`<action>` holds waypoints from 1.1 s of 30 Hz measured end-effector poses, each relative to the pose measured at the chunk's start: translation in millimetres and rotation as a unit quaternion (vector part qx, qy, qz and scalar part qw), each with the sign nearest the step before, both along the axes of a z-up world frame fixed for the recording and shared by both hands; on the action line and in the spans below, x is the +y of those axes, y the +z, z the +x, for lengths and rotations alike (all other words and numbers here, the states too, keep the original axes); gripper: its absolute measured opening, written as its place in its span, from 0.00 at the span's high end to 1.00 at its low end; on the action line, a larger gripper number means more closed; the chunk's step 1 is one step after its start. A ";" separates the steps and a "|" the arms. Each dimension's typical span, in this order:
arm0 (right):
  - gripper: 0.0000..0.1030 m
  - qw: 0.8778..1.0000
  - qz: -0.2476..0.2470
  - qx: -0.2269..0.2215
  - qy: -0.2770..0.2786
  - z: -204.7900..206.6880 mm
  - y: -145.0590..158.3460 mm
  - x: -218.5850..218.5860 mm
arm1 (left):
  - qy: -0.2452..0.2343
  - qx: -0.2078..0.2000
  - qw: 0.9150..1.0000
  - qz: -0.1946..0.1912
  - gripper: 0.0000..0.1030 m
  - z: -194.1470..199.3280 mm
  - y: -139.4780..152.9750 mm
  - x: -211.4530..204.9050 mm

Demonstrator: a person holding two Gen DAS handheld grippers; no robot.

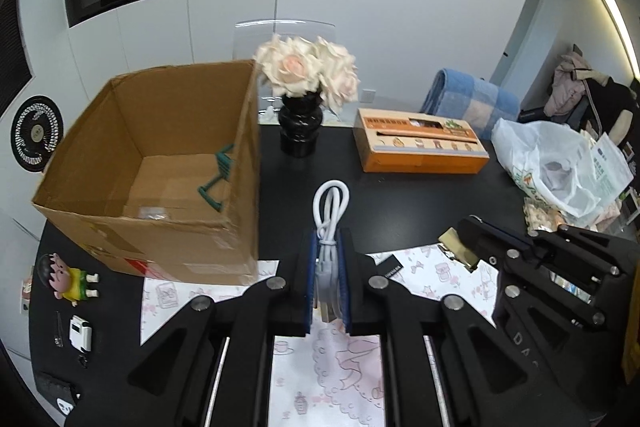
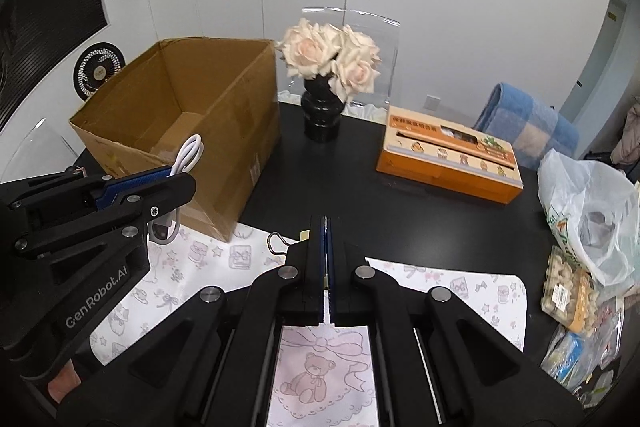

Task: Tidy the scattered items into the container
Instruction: 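Carry the binder clip and white cable with both grippers over the box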

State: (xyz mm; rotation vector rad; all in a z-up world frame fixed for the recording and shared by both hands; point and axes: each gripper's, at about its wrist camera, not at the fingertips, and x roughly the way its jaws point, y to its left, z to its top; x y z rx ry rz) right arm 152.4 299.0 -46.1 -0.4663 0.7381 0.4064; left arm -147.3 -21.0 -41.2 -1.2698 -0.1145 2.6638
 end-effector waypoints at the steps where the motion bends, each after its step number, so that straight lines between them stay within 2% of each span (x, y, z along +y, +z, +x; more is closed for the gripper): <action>1: 0.99 1.000 0.000 0.000 0.003 -0.1 1.3 6.0 | 0.003 0.001 1.000 0.000 0.90 -0.8 2.0 -5.4; 11: 0.99 0.999 -0.003 -0.008 0.041 4.3 4.7 75.6 | 0.035 0.014 0.999 -0.001 0.90 -20.9 15.6 -61.9; 18: 0.99 0.998 0.008 0.005 0.057 14.6 -1.7 115.1 | 0.070 0.025 0.997 0.000 0.90 -39.5 17.3 -105.2; 24: 0.99 0.998 0.004 0.012 0.066 23.7 -11.6 142.7 | 0.094 0.016 0.995 0.011 0.90 -48.9 6.6 -139.6; 33: 0.99 0.997 -0.003 0.024 0.071 42.1 -25.9 177.2 | 0.120 0.006 0.993 0.012 0.90 -58.5 -10.7 -169.1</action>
